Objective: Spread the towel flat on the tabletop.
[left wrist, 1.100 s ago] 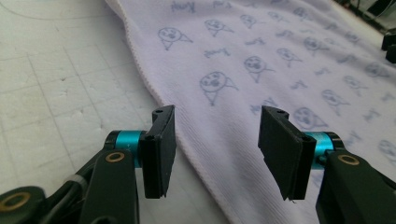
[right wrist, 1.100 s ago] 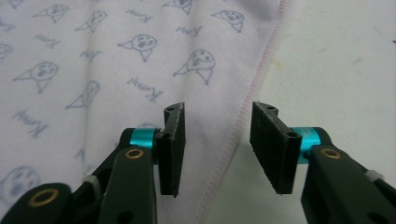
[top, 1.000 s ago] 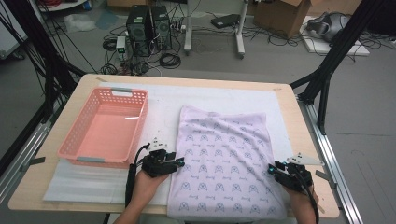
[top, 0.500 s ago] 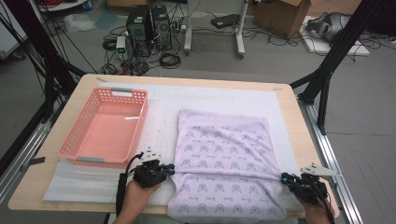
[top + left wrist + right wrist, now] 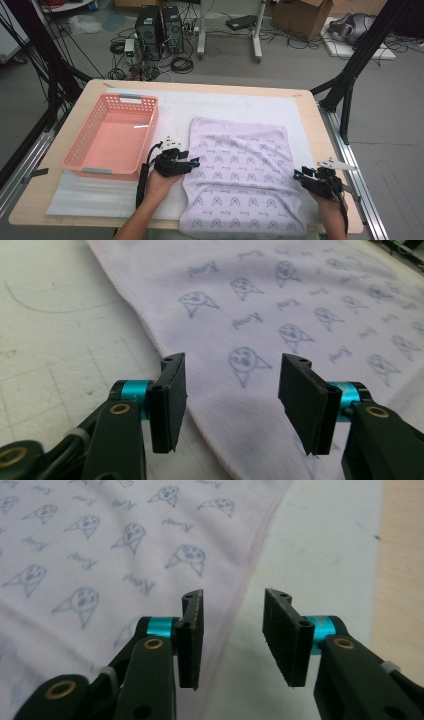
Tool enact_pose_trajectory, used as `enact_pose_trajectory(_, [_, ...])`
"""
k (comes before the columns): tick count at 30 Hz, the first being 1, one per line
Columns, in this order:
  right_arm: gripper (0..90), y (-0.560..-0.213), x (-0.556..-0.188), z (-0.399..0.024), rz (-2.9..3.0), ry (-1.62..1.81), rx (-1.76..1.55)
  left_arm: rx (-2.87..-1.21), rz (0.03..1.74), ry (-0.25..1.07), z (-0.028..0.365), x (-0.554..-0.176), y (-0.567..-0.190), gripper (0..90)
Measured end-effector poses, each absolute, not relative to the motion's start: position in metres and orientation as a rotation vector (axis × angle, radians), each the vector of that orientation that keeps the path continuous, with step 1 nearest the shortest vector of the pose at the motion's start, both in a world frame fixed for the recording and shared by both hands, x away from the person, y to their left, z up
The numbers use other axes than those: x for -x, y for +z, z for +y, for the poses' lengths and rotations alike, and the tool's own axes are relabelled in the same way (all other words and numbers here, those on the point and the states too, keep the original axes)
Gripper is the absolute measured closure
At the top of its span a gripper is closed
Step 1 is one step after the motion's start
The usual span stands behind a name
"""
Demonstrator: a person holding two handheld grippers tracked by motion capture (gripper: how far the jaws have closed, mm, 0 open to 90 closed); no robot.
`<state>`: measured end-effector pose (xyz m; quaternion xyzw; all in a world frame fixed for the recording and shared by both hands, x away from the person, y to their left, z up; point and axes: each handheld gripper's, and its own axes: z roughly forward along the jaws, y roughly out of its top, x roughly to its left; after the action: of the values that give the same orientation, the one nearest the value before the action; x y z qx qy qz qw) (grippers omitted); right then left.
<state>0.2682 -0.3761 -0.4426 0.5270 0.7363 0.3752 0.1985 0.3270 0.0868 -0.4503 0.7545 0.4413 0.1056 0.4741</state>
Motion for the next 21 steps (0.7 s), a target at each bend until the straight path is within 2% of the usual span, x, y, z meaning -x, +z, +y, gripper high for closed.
enact_pose_trajectory(3, [57.7, -0.448, -0.285, -0.364, 2.093, 1.015, -1.449, -1.858, 1.104, 0.268, 0.084, -0.329, -0.453, 48.2])
enact_pose_trajectory(4, [64.0, -0.449, -0.287, -0.361, 2.083, 0.994, -1.431, -1.873, 1.086, 0.268, 0.083, -0.329, -0.453, 51.3])
enact_pose_trajectory(5, [73.6, -0.449, -0.288, -0.359, 2.079, 0.991, -1.426, -1.905, 1.084, 0.291, 0.079, -0.327, -0.453, 62.2])
enact_pose_trajectory(6, [81.0, -0.449, -0.288, -0.358, 2.081, 0.993, -1.423, -1.941, 1.073, 0.345, 0.075, -0.324, -0.452, 69.3])
enact_pose_trajectory(8, [84.8, -0.448, -0.288, -0.358, 2.083, 0.993, -1.42, -1.988, 1.06, 0.387, 0.07, -0.321, -0.45, 87.2])
enact_pose_trajectory(9, [85.5, -0.448, -0.287, -0.359, 2.089, 0.993, -1.425, -1.979, 1.076, 0.374, 0.071, -0.321, -0.45, 88.0])
enact_pose_trajectory(14, [85.5, -0.446, -0.272, -0.37, 2.093, 0.994, -1.448, -1.961, 1.095, 0.277, 0.081, -0.314, -0.449, 88.9])
enact_pose_trajectory(15, [84.5, -0.446, -0.27, -0.371, 2.096, 0.997, -1.446, -1.948, 1.09, 0.259, 0.082, -0.314, -0.449, 83.9])
enact_pose_trajectory(18, [73.0, -0.443, -0.273, -0.372, 2.09, 1.028, -1.449, -1.916, 1.076, 0.311, 0.08, -0.324, -0.448, 58.7])
enact_pose_trajectory(19, [69.8, -0.442, -0.276, -0.372, 2.08, 1.05, -1.452, -1.89, 1.05, 0.333, 0.08, -0.328, -0.449, 54.2])
enact_pose_trajectory(21, [68.2, -0.438, -0.284, -0.373, 2.064, 1.078, -1.448, -1.922, 1.017, 0.331, 0.077, -0.338, -0.448, 53.0])
